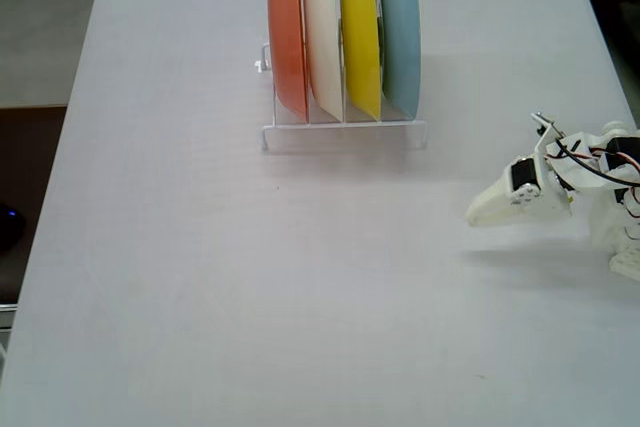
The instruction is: Could you take three plates?
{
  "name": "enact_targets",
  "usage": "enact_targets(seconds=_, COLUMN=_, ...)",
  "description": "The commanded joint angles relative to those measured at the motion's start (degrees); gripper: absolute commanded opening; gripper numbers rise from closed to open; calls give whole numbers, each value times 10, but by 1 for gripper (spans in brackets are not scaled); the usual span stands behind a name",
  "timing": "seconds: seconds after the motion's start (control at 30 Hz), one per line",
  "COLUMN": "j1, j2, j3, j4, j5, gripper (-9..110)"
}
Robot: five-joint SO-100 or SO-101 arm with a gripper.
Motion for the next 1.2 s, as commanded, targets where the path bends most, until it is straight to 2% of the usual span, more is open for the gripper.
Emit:
enact_targets(seconds=0.0, j1=4, j2=11, j3=-2, j4=-60, j5=0, gripper=0)
enact_targets(seconds=0.33, j1=4, j2=11, j3=-19, j4=-192, j5=12, gripper=0)
enact_targets(seconds=0.53, j1=23, j2=11, j3=-119, j4=-144, j5=-24, gripper=0)
enact_targets(seconds=0.63, j1=54, j2=7, j3=-192, j4=-62, j5=-38, gripper=0)
enact_targets(seconds=0.73, j1=73, j2=-35, j3=-290, j4=-2, j5=-98, gripper=0)
enact_targets(seconds=0.93, j1=165, j2=-190, j3=-478, j4=5, j5=-264, gripper=0)
enact_targets(seconds=1.17, j1=216, j2=-388, j3=-658, j4=59, j5=-362, gripper=5)
